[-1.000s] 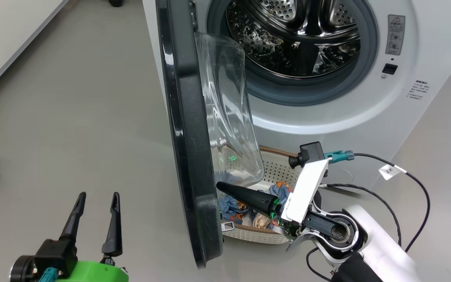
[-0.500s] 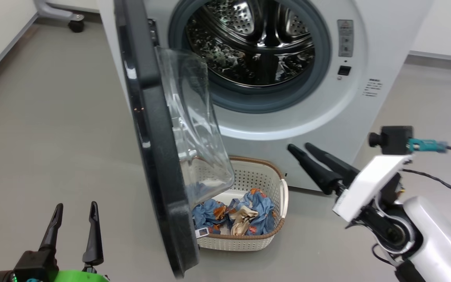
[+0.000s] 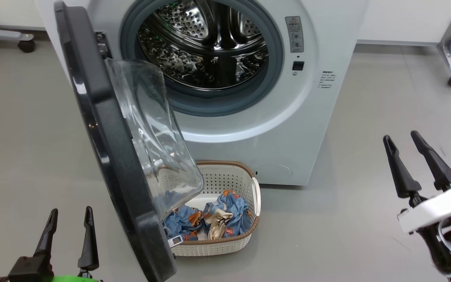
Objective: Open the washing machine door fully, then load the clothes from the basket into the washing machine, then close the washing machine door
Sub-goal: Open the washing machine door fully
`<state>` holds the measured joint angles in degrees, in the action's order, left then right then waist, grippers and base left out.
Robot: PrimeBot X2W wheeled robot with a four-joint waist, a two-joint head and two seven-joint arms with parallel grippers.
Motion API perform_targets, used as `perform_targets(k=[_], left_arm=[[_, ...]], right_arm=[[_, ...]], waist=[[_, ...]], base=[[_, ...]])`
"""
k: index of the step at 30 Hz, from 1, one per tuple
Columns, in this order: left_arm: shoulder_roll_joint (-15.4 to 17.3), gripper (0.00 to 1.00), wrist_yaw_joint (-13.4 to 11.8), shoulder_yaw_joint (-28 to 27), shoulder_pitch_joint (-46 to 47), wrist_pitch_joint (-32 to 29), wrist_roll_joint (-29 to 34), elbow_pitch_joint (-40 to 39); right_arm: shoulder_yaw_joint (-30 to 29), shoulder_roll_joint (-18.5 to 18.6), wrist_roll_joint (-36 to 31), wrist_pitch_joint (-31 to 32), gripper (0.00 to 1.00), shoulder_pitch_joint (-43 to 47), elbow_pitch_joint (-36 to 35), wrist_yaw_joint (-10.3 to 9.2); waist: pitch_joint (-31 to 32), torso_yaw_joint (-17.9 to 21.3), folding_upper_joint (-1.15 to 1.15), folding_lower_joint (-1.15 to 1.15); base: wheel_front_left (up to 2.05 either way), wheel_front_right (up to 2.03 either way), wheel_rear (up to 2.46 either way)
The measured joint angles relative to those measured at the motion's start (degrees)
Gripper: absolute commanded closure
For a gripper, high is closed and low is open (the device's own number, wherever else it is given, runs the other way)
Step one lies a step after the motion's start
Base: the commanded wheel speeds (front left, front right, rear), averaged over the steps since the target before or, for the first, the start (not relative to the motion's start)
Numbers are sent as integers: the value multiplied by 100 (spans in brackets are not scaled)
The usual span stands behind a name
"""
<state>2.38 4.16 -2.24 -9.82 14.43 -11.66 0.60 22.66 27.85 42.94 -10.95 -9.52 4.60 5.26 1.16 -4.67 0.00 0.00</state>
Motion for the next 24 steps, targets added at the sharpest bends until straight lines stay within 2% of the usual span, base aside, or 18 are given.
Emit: perform_targets(k=[3,10,15,19,24], left_arm=[[0,0,1,-11,-24,0,8,1],[0,0,4,-41,-84,0,88,31],[1,0,9,-55,-96,1,151,57],[0,0,9,-87,-104,0,149,62],[0,0,9,-102,-108,0,149,63]], right_arm=[[-15,103,-379,-458,0,354,180,-267],[-170,41,-743,-434,0,904,390,-721],[-412,-187,-978,-400,0,1267,468,-994],[-935,-506,-1204,-394,0,1391,257,-1095],[-1212,-805,-1455,-394,0,1751,215,-1102]], waist=[[10,146,0,0],[2,238,0,0],[-13,226,0,0],[-28,209,0,0],[-50,189,0,0]], base=[[0,0,0],[0,0,0],[0,0,0],[0,0,0],[0,0,0]])
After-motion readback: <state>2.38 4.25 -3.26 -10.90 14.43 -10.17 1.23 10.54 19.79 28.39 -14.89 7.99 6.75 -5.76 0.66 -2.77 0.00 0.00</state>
